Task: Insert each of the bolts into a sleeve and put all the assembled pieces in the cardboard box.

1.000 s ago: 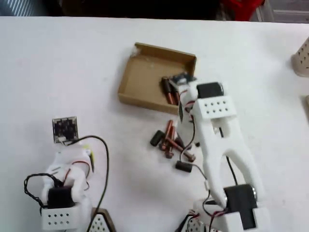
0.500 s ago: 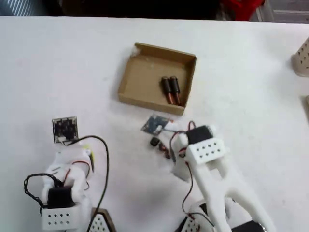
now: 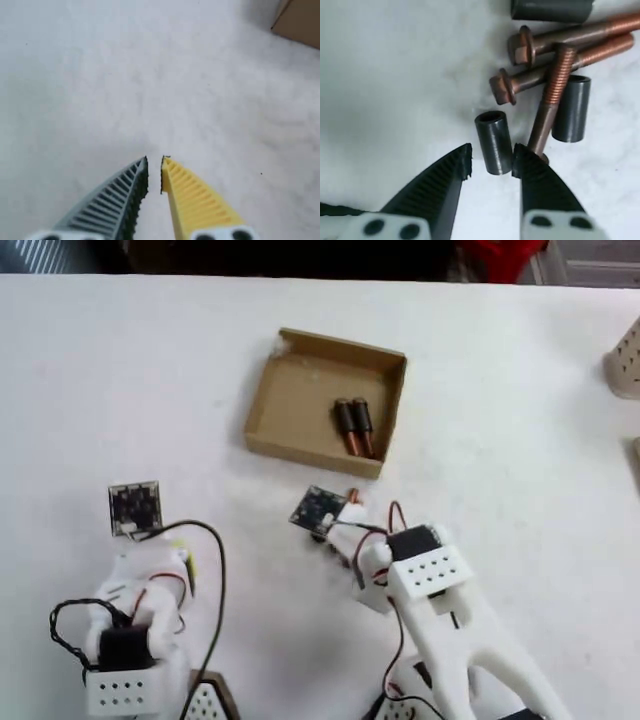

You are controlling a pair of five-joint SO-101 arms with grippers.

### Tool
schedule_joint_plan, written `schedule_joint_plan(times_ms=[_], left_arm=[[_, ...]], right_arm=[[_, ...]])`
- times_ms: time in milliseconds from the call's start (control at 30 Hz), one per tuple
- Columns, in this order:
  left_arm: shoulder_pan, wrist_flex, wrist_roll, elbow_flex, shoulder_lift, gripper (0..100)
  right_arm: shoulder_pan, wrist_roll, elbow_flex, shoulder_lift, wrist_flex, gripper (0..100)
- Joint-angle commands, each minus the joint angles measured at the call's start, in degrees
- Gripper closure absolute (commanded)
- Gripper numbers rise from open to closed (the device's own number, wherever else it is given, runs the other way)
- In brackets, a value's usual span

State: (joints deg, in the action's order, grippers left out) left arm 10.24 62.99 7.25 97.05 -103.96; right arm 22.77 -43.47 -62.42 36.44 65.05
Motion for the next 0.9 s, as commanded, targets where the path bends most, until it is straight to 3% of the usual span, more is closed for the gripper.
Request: schedule_joint_plan(times_ms=[0,867], left_arm=[[0.57,-0.09,-0.62,-0.09,-0.48,92],[0.57,-0.09,-0.62,-0.09,-0.48,92]], right_arm=[[-1.54,-4.31,0.00,0.84,-1.27,88.8],[-0.57,-5.54,-12.57,-4.35,-20.53,89.0]])
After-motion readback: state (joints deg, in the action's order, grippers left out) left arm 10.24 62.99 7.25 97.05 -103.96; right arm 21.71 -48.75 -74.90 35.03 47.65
